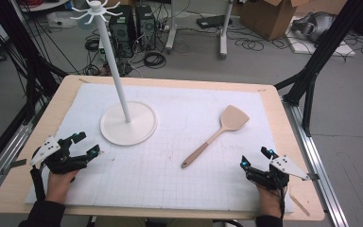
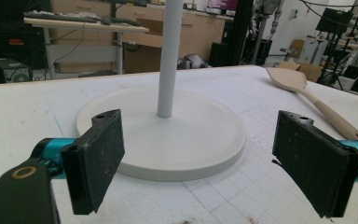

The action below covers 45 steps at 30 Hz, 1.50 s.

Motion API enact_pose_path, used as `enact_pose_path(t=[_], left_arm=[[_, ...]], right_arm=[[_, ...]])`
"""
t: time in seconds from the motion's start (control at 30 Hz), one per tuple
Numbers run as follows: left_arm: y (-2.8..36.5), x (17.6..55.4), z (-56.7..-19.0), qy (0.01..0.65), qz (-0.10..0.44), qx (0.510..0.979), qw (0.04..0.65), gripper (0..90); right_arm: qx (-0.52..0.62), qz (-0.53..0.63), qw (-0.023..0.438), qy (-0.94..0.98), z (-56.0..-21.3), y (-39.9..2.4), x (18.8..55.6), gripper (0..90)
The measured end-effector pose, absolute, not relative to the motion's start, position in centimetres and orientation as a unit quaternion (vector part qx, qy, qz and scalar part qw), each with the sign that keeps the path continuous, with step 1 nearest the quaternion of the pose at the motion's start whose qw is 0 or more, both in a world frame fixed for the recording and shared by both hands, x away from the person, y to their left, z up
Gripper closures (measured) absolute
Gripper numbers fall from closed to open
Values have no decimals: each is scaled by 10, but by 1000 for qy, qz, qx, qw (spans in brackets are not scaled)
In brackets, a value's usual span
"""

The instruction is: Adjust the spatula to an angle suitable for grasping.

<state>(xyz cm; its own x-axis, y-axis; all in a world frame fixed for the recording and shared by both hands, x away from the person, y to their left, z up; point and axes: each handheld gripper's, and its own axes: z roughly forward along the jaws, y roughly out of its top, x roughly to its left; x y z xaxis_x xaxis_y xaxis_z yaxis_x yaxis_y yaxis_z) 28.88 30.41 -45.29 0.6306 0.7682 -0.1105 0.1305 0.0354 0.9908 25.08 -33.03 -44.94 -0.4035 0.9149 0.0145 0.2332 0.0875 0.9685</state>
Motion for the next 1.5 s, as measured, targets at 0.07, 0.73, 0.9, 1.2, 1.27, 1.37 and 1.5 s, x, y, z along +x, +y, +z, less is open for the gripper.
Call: enact_pose_path(t=[0.07, 0.73, 0.9, 1.2, 1.27, 1.37, 1.5], left_arm=[[304, 289, -453, 349, 254, 648, 628, 169], [219, 317, -405, 312, 194, 685, 629, 176], [181, 325, -406, 301, 154, 706, 622, 219], [129, 333, -412, 284, 117, 736, 603, 260], [109, 338, -417, 274, 100, 751, 592, 260], [95, 339, -419, 265, 91, 759, 587, 262], [72, 342, -424, 259, 76, 777, 569, 262]], right_arm=[[435, 516, 330, 660, -449, -330, 251, 147], [437, 513, 321, 665, -430, -316, 254, 146], [436, 513, 322, 666, -428, -315, 252, 146], [440, 503, 325, 669, -430, -315, 249, 146], [443, 503, 323, 669, -430, -315, 247, 147], [444, 500, 321, 670, -431, -316, 247, 147], [443, 500, 321, 672, -431, -315, 248, 146]])
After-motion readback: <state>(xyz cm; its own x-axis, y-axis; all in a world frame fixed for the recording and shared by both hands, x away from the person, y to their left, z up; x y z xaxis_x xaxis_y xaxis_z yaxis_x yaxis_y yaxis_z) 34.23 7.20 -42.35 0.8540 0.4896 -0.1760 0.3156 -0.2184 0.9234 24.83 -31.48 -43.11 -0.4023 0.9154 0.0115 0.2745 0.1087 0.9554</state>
